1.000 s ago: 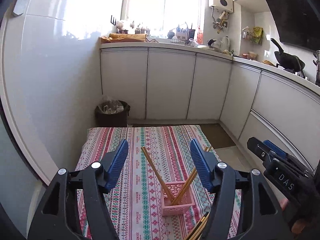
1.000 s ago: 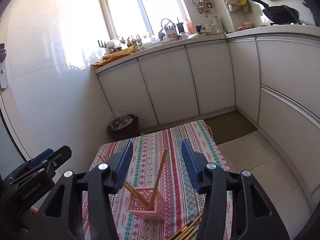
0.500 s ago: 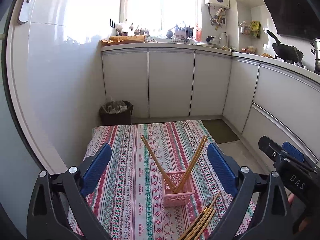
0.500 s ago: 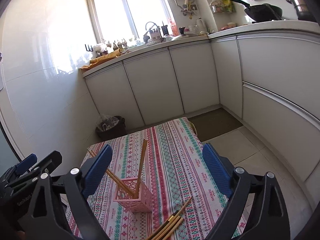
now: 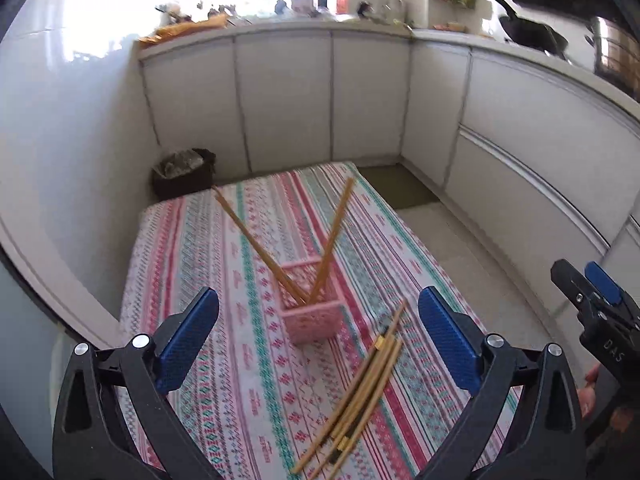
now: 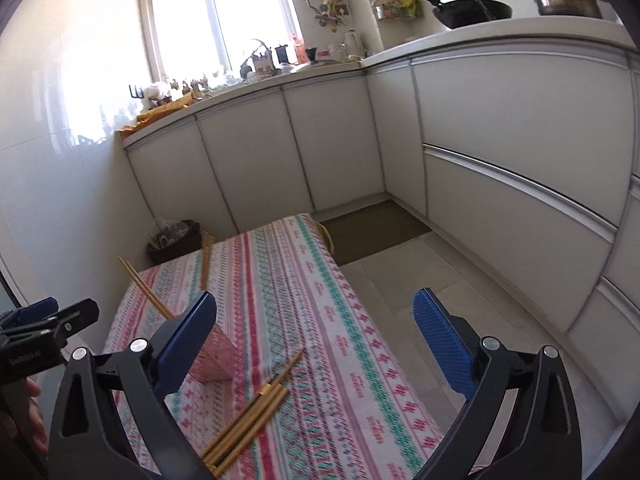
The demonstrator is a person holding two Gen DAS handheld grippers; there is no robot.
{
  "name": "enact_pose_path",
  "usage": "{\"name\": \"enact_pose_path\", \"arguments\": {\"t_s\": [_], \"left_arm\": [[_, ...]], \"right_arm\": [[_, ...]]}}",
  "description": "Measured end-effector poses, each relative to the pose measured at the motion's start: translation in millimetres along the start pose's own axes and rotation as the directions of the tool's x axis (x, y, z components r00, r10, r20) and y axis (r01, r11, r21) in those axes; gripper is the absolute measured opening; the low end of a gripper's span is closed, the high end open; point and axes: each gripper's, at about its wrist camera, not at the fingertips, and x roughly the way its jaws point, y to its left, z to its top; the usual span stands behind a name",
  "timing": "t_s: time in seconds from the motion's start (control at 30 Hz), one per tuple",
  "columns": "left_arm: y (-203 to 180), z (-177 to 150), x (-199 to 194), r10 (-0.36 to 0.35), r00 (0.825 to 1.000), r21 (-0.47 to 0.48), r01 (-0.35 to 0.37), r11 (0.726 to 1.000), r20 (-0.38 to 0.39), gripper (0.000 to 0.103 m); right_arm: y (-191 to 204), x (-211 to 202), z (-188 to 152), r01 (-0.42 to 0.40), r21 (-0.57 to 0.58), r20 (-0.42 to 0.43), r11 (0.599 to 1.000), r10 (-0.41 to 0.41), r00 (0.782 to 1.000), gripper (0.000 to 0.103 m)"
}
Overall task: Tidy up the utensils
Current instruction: 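Lower the left tool toward the remaining chopsticks beside the holder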
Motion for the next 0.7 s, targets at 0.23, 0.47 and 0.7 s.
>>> {"name": "enact_pose_path", "arguments": {"t_s": [0.23, 0.47, 0.7], "left_arm": [[-41.5, -16.4, 70.3, -0.234, 0.92, 0.01, 0.25, 0.968, -0.315, 0.096], [-76.6, -11.8, 157.4, -0.259, 0.838, -0.051, 0.269, 0.962, -0.481, 0.095], [-90.1, -15.3, 239.3, -0.14, 0.795, 0.027, 0.192, 0.981, -0.59, 0.051]], "right_arm": [[-59.7, 24.5, -23.1, 0.094, 0.132, -0.194, 0.987, -0.067, 0.979, 0.096], [-93.3, 40.5, -33.8, 0.126, 0.253, -0.314, 0.959, -0.042, 0.948, 0.096], [-107.4, 52.4, -37.1, 0.124, 0.321, -0.376, 0.939, 0.007, 0.926, 0.096]]}}
